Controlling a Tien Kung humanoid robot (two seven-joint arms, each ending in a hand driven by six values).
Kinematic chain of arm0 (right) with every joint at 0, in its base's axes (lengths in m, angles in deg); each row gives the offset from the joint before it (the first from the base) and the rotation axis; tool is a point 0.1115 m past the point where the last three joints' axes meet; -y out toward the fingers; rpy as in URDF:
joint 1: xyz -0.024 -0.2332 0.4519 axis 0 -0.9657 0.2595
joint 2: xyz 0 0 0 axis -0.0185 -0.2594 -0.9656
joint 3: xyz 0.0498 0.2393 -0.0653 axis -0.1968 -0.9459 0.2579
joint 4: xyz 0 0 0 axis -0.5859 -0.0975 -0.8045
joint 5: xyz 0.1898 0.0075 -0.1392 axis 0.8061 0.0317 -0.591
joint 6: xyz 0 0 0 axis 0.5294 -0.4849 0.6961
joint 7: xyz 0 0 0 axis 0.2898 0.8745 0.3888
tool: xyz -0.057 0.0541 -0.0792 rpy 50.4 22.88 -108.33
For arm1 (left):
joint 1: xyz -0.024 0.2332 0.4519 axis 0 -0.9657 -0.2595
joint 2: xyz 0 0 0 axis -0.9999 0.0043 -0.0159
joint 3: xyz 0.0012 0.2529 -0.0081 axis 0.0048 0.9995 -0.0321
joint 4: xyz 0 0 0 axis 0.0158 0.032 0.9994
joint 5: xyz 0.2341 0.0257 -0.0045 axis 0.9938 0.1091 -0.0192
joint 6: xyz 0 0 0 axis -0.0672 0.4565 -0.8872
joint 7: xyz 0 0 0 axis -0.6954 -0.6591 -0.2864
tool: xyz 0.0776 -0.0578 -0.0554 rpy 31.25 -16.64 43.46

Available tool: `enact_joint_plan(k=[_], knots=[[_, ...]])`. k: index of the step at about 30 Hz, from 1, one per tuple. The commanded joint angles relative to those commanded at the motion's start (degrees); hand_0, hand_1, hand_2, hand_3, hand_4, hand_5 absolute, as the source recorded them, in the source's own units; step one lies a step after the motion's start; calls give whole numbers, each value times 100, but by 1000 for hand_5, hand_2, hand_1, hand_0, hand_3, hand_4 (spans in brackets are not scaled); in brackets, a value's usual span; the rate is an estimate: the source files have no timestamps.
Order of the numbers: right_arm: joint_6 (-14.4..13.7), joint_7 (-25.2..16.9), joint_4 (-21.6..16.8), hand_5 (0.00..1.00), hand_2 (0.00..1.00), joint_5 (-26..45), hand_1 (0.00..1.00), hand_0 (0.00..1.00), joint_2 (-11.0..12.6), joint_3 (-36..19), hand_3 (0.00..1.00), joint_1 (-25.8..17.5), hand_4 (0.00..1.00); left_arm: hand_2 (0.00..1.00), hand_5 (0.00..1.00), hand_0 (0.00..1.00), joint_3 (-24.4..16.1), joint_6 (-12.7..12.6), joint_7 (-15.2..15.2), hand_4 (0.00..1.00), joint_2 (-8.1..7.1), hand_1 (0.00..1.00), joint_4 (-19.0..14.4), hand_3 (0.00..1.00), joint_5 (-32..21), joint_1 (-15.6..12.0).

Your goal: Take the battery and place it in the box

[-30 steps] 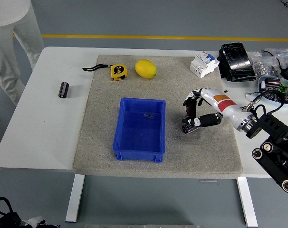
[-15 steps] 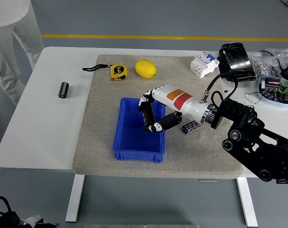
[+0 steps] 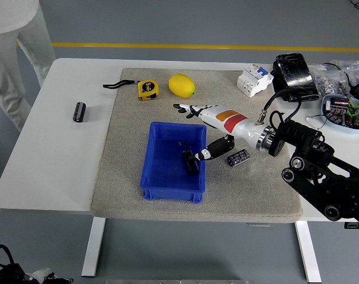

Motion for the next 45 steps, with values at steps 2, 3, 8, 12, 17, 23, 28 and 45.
enact_joint_plan(k=[2,3,8,12,17,23,28,45], knots=[[-37,-26,7,260,854,-35,776,789,44,-150,984,-93,980,582,697,614,-6,3,-2,724,1,550,0,712,9,-16],[-46,-36,12,260,854,-55,776,789,68,-217,984,-138,980,582,697,614,-7,6,-4,724,1,550,0,712,13,-22],[-154,-170,82,266,794,-199,724,734,265,-585,880,-442,983,581,696,616,-21,6,-4,721,8,550,6,712,30,-50],[-253,-245,209,266,794,-215,724,734,390,-765,880,-605,983,581,696,616,-48,12,-9,721,16,550,9,712,77,-54],[-335,-251,420,275,755,-223,696,707,462,-890,828,-800,998,585,695,621,-56,27,-18,720,17,557,12,712,107,-50],[-447,-288,601,277,729,-185,675,688,457,-733,798,-906,998,590,695,626,-53,28,-13,720,23,558,16,712,123,-28],[-593,-426,756,279,723,-142,667,683,438,-417,792,-795,998,592,695,625,-37,20,-7,720,29,559,19,713,106,2],[-1063,-828,1306,249,658,-459,606,648,513,527,616,-340,911,598,695,630,19,33,-5,720,27,564,10,714,51,55]])
